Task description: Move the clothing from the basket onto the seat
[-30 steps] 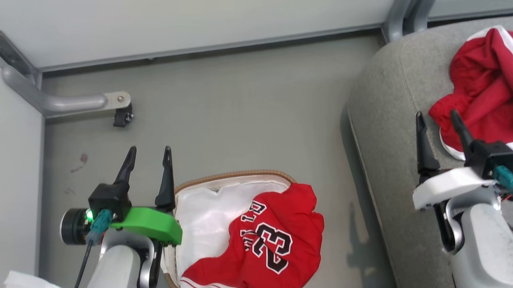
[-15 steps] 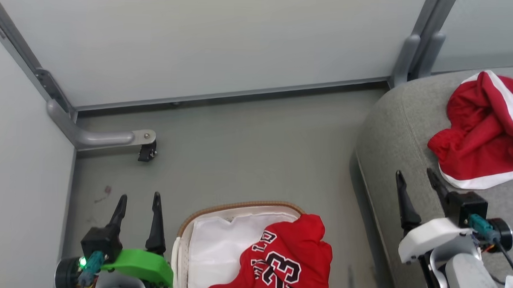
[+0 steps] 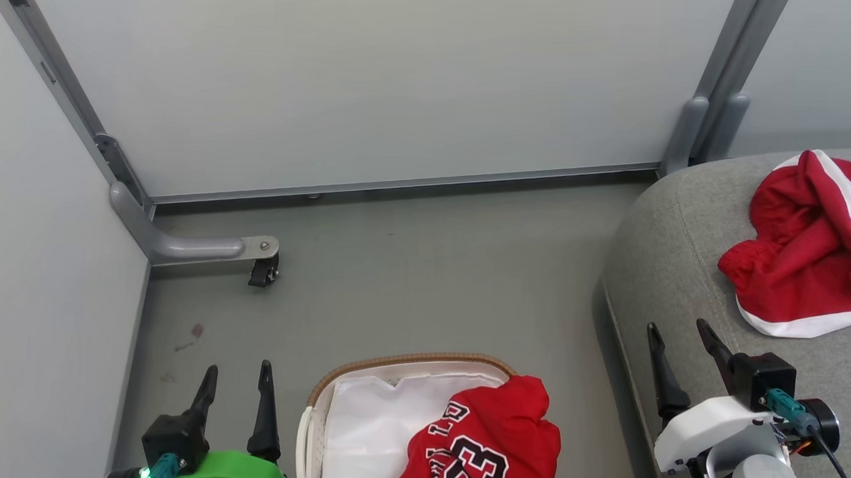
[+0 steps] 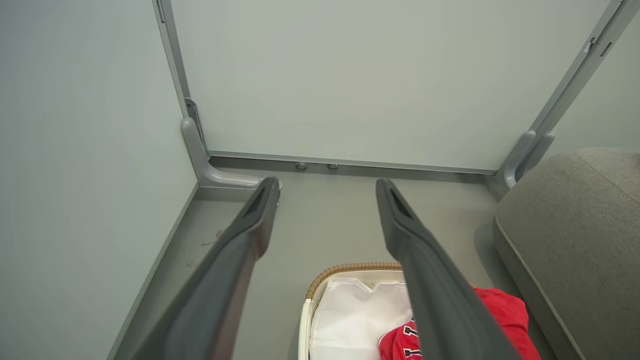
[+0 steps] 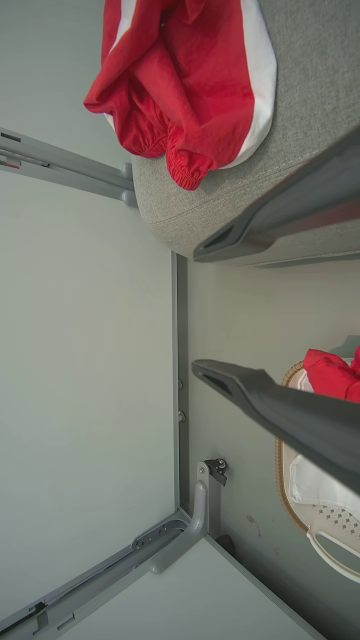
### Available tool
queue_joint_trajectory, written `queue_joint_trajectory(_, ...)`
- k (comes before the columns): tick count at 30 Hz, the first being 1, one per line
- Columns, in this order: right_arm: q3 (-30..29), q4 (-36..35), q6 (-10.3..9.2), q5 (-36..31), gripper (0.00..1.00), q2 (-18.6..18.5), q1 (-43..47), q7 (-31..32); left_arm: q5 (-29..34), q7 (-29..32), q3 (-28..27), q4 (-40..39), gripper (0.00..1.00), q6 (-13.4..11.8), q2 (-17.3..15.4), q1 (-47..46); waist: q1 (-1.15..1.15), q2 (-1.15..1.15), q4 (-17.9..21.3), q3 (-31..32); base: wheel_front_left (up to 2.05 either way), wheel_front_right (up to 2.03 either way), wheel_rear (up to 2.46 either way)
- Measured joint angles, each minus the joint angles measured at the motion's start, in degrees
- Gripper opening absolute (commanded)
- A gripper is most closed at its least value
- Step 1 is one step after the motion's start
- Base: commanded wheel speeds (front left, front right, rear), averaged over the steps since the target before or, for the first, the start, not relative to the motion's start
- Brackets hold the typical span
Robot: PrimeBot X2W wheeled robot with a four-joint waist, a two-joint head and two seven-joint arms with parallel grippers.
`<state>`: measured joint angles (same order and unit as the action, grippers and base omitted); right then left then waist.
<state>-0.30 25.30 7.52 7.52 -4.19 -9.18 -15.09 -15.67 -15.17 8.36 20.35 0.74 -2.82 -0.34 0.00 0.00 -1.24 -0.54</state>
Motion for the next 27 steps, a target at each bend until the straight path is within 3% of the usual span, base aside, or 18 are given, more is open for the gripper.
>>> queue_joint_trajectory(10,1.5,-2.6,0.00,0.6,1.00,-0.3,-4.6,0.0,-1.9,0.0,4.0,1.5,1.00,1.0,0.0,-3.3,0.00,0.00,1.2,-4.2,0.00,0.00,0.00)
queue_joint_trajectory(27,5.1,-9.6,0.00,2.3,1.00,0.6,-19.1,0.0,-7.4,0.0,10.2,13.0,1.00,4.3,0.1,-20.7,0.00,0.00,5.6,-20.7,0.00,0.00,0.00)
